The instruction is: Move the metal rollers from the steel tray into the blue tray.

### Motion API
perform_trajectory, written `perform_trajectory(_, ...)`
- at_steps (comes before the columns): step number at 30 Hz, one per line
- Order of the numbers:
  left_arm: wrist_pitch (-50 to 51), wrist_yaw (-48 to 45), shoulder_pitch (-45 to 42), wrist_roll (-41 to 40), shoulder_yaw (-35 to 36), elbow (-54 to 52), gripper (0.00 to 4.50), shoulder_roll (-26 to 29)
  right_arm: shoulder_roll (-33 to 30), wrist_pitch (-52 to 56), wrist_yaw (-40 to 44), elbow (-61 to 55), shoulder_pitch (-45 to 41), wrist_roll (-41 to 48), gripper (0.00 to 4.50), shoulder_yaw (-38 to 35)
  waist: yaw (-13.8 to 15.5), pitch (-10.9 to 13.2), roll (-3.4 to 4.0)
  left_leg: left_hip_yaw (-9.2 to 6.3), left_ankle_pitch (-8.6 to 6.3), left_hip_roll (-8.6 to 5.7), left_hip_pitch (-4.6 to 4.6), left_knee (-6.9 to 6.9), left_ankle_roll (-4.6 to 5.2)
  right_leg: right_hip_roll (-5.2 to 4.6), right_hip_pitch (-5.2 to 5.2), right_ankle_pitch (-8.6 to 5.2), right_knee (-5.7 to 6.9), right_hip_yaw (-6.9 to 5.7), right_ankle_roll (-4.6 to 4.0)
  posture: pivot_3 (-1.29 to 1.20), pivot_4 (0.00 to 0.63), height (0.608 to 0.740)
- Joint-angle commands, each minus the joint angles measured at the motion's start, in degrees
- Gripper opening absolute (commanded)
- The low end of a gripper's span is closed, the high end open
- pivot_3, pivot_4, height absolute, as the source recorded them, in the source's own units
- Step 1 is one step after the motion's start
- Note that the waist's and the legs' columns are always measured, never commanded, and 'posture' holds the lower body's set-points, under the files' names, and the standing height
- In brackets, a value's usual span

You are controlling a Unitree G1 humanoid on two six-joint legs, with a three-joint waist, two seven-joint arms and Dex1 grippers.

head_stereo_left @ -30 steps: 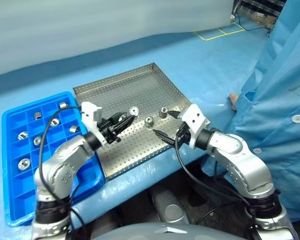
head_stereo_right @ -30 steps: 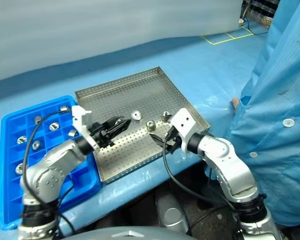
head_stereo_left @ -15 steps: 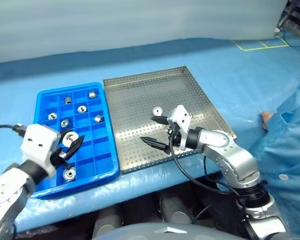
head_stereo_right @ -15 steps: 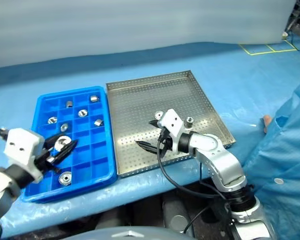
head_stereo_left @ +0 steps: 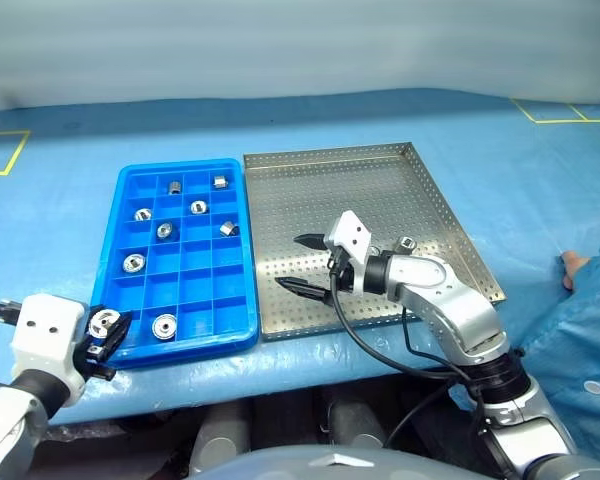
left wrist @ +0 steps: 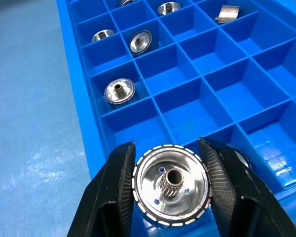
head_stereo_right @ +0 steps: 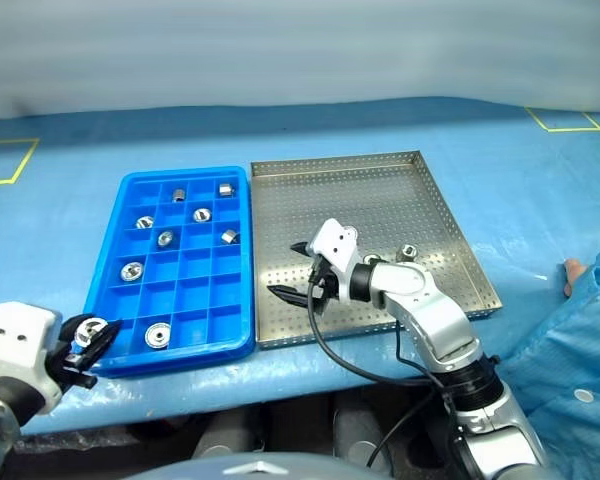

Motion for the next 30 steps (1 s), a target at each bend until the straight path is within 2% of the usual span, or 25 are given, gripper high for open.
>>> perform_trajectory(1,-1.22,0.51,-0.33,0.95,-0.05,0.61,1.77,-0.67,-0.22,-1.36,0.41,-1.31,-1.08,-0.24,4.50,-0.20,0.00,-0.01,-0.02,0.00,0.00,0.00,-0.01,0.00,0.00,0.01,0.00,0.00,0.00,-0.01,0.00,0.05,0.150,0.740)
perform_trajectory(7,-0.08,2.04,-1.87,0.88,0.07,1.29,3.70,-1.70,-0.59,-1.32,0.69,-1.60,-1.28,-0.46,4.50,-0.59,0.02,-0.01,-0.02,0.00,0.00,0.02,0.01,0.01,-0.01,0.00,0.02,0.00,-0.01,-0.02,0.00,0.05,0.150,0.740)
perform_trajectory(15,-4.59,-0.40,-11.98,-7.03,-3.54,1.81,3.70,-5.49,-0.71,-1.96,-0.23,-2.16,-1.24,-1.91,4.50,-0.67,-0.01,-0.03,-0.04,0.00,0.00,0.00,0.03,0.07,-0.01,0.00,0.10,0.02,0.01,-0.06,-0.02,-0.01,0.150,0.740)
perform_trajectory(19,-6.10,-0.29,-20.33,-4.53,-12.21,6.74,3.70,-4.38,-1.62,-1.51,-2.00,-3.67,-0.20,-2.84,4.50,-1.80,-0.11,-0.07,0.02,0.03,0.01,-0.19,0.05,0.09,-0.02,0.04,0.18,0.11,0.01,-0.10,-0.17,-0.06,0.150,0.740)
perform_trajectory(23,-8.83,-1.28,-29.45,0.03,-25.99,14.17,3.70,-5.18,-2.67,-1.11,-4.65,-5.20,2.07,-4.40,4.50,-2.68,-0.82,-0.09,0.03,0.02,0.01,-0.30,0.04,0.14,-0.02,0.04,0.22,0.12,0.00,-0.11,-0.14,-0.13,0.150,0.740)
perform_trajectory(30,-9.86,2.83,-48.42,9.48,-39.86,35.99,3.70,-12.18,-3.72,1.12,-9.97,-9.43,6.93,-6.75,4.50,-3.99,-4.04,-0.13,0.05,0.00,0.01,-0.40,-0.01,0.19,-0.01,0.02,0.25,0.29,-0.02,-0.03,-0.03,-0.28,0.150,0.740)
